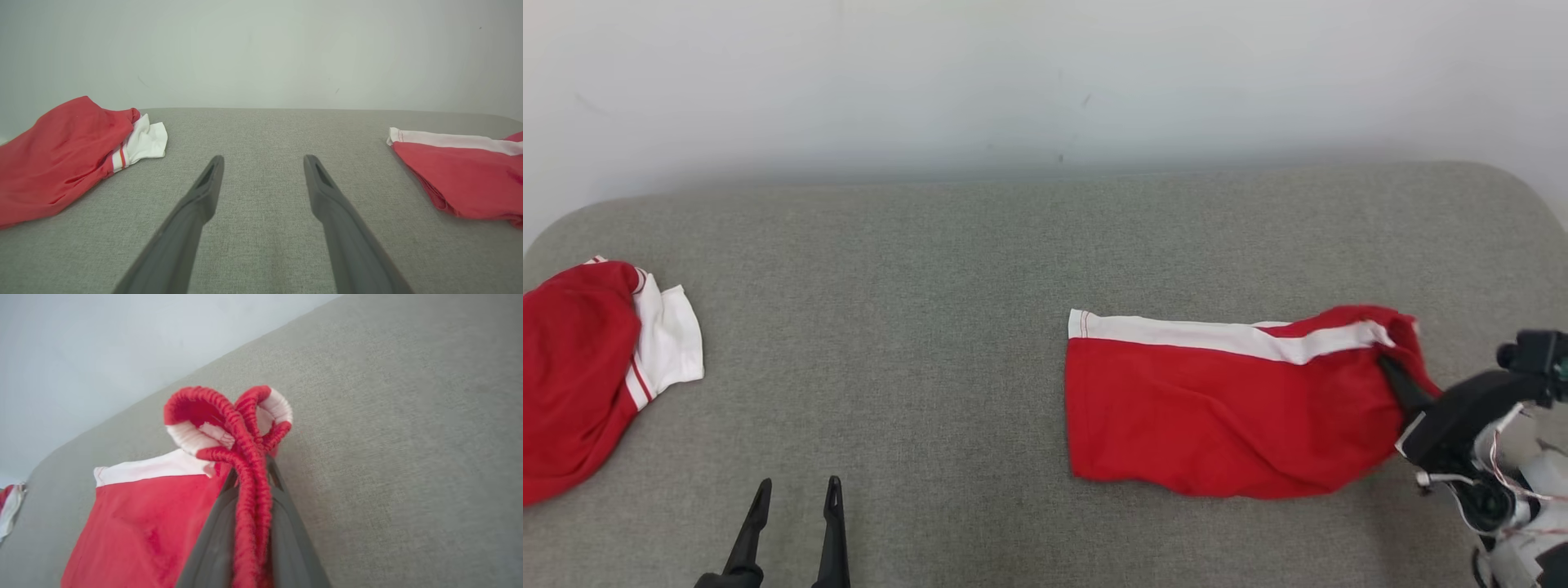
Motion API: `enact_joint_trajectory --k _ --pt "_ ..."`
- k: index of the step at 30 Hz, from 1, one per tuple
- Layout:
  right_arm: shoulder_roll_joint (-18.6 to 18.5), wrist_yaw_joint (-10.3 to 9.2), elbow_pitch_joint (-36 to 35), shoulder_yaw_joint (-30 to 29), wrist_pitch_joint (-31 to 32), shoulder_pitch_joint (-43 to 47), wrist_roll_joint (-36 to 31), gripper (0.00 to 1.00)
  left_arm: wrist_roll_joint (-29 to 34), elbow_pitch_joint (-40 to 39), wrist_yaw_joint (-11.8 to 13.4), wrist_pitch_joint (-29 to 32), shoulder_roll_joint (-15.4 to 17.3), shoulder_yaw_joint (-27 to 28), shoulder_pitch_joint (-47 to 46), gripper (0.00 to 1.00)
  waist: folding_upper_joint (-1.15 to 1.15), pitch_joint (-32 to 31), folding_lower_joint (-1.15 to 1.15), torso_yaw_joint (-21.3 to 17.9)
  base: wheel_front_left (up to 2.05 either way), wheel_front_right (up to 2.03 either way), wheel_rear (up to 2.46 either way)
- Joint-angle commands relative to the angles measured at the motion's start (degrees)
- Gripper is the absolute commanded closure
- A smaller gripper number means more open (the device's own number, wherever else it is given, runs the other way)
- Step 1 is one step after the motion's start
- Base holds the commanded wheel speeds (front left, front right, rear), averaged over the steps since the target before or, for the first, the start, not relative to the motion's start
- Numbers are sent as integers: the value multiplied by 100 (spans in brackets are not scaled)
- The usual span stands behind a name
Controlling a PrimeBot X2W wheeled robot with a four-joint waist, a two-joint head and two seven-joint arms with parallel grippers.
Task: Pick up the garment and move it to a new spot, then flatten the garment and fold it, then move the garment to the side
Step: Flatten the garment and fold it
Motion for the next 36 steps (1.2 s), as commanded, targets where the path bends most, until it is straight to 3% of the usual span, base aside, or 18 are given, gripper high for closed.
enact_joint_trajectory --k 1,6,13,24,36 --pt "90 -14 -287 -16 332 -41 367 100 -20 22 -14 -18 -8 -12 8 0 0 1 0 -33 0 0 0" --pt "280 -14 -910 -142 1344 -166 1152 100 -88 47 -13 -18 -9 -59 -2 0 0 -5 0 -30 0 0 0" --pt "834 -13 -781 -317 2061 -470 1481 100 -222 73 40 -18 -10 -214 -100 0 0 19 0 126 0 0 0" --pt "1619 -13 -95 -57 2225 -977 631 100 -346 94 127 -18 -10 -435 -234 0 0 139 0 417 0 0 0" --pt "2214 -13 854 -115 1695 -1299 -124 100 -465 141 214 -18 -9 -626 -333 0 0 236 0 629 0 0 0"
